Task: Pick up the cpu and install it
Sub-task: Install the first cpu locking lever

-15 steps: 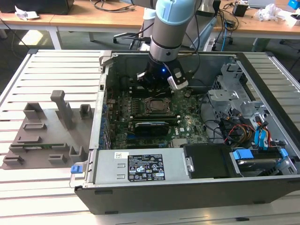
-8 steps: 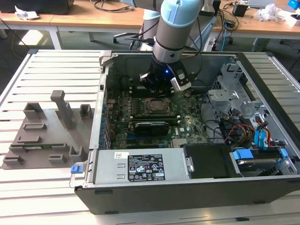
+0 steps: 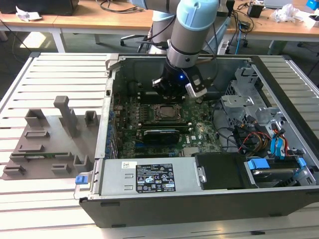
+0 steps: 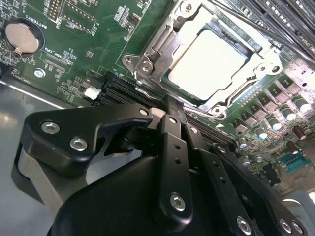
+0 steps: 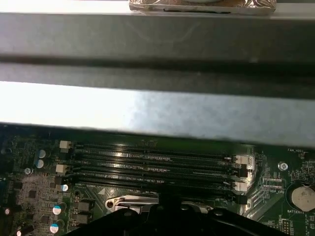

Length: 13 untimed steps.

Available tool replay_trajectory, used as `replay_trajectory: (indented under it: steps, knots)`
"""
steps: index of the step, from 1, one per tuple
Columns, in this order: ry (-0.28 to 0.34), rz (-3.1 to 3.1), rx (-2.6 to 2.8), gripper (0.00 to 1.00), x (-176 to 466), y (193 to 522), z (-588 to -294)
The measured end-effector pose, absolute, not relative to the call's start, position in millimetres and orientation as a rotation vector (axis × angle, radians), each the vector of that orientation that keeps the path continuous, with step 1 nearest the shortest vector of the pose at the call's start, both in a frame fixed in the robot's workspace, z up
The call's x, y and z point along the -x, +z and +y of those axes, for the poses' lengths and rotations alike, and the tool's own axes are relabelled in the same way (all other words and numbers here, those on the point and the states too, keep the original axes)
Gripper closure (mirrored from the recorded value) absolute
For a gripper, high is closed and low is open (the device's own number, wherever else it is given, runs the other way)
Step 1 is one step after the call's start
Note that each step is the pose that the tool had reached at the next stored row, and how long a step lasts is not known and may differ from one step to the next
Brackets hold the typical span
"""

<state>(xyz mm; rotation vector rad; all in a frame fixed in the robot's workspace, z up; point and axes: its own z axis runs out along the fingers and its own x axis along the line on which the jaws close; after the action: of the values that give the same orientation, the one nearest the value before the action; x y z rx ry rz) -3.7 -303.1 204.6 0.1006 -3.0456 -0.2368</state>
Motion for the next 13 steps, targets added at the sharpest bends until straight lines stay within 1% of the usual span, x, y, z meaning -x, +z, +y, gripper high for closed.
replay_trajectory:
  steps: [13]
  knots:
    - [-0.237, -3.042, -0.1, 0.89, -3.6, 202.6, -305.6]
